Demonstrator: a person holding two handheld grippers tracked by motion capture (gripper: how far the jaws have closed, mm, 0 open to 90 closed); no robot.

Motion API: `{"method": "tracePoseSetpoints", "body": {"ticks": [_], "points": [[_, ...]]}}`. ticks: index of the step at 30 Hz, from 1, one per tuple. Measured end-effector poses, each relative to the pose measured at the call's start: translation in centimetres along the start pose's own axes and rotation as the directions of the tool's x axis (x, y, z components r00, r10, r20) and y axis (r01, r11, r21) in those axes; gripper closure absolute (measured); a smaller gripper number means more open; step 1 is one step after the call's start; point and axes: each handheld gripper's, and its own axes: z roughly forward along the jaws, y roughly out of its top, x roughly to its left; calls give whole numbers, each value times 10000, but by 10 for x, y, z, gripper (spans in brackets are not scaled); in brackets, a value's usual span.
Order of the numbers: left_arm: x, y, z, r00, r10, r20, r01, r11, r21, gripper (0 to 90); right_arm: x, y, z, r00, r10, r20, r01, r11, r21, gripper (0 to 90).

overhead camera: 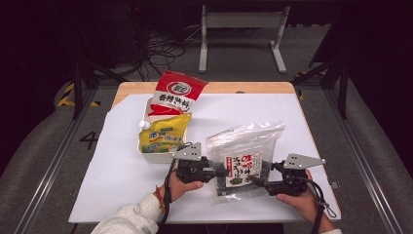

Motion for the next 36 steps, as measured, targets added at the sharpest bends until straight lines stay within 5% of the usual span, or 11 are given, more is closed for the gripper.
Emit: {"method": "tracePoseSetpoints", "body": {"ticks": [6,14,22,30,36], "points": [[1,1,-5,9999,127,-77,-127,9999,-33,751,-1,4,1,9996,-54,-274,51,9999,-126,439],[-3,8,-13,9991,412,-104,-414,9989,-234,757,1,6,0,9999,-147,-66,146,9997,-194,361],[-14,34,-50,9908,1113,-768,-1178,9893,-858,766,1,-2,-4,9994,205,267,-204,9998,-43,323],[-26,69,-122,9532,1784,-2440,-2252,9577,-1794,766,4,-12,-4,9987,393,319,-399,9990,185,319],[-31,96,-158,9120,2330,-3375,-3052,9353,-1791,765,6,-15,1,9985,465,292,-475,9982,360,317]]}}
